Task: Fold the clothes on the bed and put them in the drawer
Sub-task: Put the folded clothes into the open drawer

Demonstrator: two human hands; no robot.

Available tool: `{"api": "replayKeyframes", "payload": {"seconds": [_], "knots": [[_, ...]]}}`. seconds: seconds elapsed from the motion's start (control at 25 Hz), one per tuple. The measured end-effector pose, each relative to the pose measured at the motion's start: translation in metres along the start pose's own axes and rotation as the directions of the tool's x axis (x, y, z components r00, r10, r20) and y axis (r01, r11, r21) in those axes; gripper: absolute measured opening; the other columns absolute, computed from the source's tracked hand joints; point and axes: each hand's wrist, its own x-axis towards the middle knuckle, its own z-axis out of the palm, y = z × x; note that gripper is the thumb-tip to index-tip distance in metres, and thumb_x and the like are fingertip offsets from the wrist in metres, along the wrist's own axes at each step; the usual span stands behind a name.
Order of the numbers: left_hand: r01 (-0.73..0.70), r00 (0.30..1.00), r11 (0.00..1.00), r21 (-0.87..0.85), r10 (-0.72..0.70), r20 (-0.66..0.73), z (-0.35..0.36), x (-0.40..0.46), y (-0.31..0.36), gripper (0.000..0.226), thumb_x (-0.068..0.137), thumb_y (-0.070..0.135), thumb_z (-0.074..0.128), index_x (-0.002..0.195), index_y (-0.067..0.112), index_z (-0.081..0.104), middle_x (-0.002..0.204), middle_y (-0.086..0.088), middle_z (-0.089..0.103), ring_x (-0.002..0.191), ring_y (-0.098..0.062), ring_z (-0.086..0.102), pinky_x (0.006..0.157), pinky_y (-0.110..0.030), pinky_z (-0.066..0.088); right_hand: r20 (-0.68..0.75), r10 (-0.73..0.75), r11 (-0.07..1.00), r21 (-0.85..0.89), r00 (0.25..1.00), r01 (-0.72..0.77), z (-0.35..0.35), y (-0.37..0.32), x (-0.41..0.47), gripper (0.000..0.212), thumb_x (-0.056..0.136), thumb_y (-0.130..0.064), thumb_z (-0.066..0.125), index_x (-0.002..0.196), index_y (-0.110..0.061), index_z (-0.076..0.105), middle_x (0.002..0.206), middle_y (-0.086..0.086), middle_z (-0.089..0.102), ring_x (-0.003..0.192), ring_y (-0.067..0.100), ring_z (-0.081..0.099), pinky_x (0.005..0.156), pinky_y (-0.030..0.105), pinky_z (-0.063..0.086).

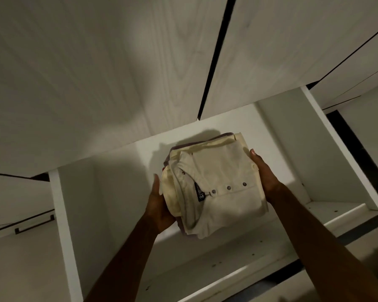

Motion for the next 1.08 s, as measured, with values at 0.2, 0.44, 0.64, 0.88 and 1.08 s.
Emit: {"api": "replayKeyframes", "payload": {"seconds": [0.2,0.44,0.64,0.88,1.08], "knots": [[-0.041,0.999,0.988,0.150,0.040,0.004,-0.016,0.012,-0.015,0.108,0.058,0.064,0.091,0.146,0.017,0.052,0.140,-0.017,0.062,0.128,-0.038,0.061,0.099,-0.056,0.053,-0.016,0.070,0.991,-0.117,0.997,-0.071,-0.021,0.013,0.007,0.113,0.031,-0.059,0.100,0.127,-0.012,0.065,0.115,0.015,0.076,0.098,0.031,0.075,0.082,0.044,0.059],[-0.025,0.948,0.909,0.416,0.154,-0.279,0.000,0.018,-0.021,0.094,0.068,0.077,0.077,0.146,0.042,0.039,0.140,-0.002,0.057,0.123,-0.032,0.057,0.073,-0.050,0.062,-0.058,0.031,0.989,-0.140,0.998,-0.039,0.006,0.004,-0.002,0.047,0.095,-0.055,0.061,0.120,-0.017,0.072,0.113,0.013,0.077,0.099,0.030,0.075,0.086,0.044,0.059],[-0.009,0.899,0.786,0.618,0.277,-0.340,0.013,0.011,-0.017,0.064,0.088,0.072,0.056,0.144,0.049,0.033,0.146,-0.003,0.045,0.116,-0.031,0.050,0.063,-0.048,0.061,-0.300,-0.131,0.908,-0.420,0.945,-0.007,-0.004,0.010,0.012,0.063,0.082,-0.068,0.071,0.096,-0.008,0.078,0.092,0.009,0.079,0.089,0.029,0.076,0.082,0.038,0.058],[0.247,0.841,0.694,0.677,0.194,-0.505,0.024,-0.002,-0.018,0.092,0.080,0.090,0.042,0.138,0.019,0.047,0.126,-0.019,0.063,0.098,-0.041,0.071,0.069,-0.048,0.064,-0.359,-0.266,0.755,-0.655,0.894,-0.038,-0.006,0.013,0.009,0.075,0.086,-0.081,0.052,0.076,-0.008,0.065,0.084,0.010,0.072,0.087,0.032,0.068,0.075,0.038,0.050],[0.234,0.722,0.656,0.718,0.377,-0.580,0.027,-0.030,-0.042,0.087,0.084,0.083,0.047,0.116,0.003,0.056,0.106,-0.021,0.071,0.091,-0.037,0.072,0.086,-0.048,0.061,-0.311,-0.564,0.508,-0.861,0.765,0.024,-0.023,0.021,-0.034,0.063,0.103,-0.061,0.040,0.115,-0.005,0.067,0.111,0.016,0.072,0.106,0.037,0.066,0.087,0.040,0.048]]}}
